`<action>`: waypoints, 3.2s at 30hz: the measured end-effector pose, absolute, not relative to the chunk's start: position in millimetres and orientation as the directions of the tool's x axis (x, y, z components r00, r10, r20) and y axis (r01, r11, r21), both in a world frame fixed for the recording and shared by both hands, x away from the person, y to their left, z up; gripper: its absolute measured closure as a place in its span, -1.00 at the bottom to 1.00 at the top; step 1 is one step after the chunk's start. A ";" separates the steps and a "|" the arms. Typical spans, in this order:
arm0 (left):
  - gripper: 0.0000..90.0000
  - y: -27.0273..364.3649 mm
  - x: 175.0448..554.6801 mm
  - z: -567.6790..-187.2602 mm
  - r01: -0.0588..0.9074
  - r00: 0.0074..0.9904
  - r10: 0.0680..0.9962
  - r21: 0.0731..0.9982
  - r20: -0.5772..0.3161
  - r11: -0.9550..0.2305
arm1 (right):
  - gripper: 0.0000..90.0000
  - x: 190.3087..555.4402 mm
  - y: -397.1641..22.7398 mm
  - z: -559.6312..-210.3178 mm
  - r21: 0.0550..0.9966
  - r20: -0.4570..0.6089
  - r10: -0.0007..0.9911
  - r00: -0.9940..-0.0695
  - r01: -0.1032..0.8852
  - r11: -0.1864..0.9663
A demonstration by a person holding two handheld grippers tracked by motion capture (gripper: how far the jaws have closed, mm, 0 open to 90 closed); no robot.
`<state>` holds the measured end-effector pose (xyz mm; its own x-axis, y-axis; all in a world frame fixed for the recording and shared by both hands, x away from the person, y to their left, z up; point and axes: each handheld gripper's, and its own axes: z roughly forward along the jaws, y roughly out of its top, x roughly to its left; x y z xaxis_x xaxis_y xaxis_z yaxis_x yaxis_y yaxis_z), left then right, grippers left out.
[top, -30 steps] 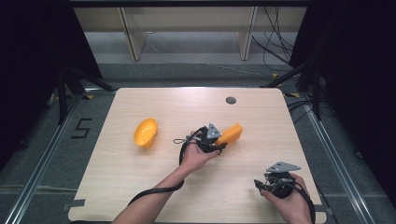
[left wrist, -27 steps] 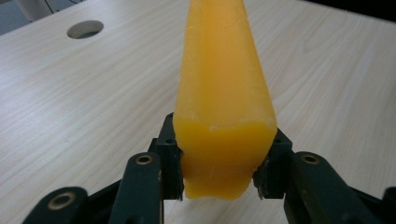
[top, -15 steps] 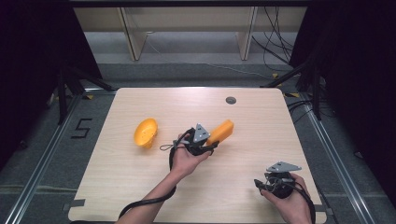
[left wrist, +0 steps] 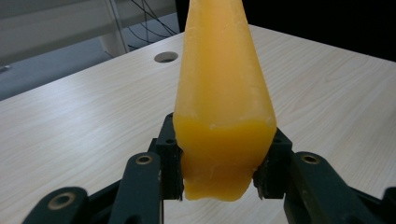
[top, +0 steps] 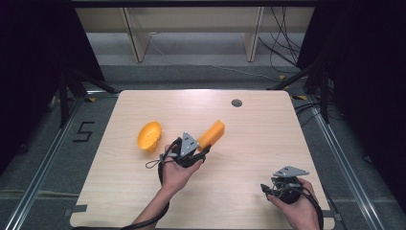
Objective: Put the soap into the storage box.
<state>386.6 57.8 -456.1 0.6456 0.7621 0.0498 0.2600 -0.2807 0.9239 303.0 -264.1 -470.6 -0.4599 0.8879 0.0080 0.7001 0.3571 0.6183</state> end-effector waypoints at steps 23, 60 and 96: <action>0.34 124.6 356.4 -447.8 0.250 0.427 0.903 0.953 0.051 -0.172 | 0.13 302.9 -262.5 -468.5 0.631 0.009 0.889 -0.457 0.692 0.350; 0.34 189.1 403.4 -468.0 0.349 0.100 0.995 0.936 0.015 -0.050 | 0.13 306.5 -260.5 -469.2 0.631 0.009 0.884 -0.466 0.689 0.357; 0.33 188.4 422.6 -489.7 0.452 0.086 0.996 0.890 0.022 -0.058 | 0.12 306.7 -261.2 -469.8 0.625 0.016 0.883 -0.469 0.694 0.357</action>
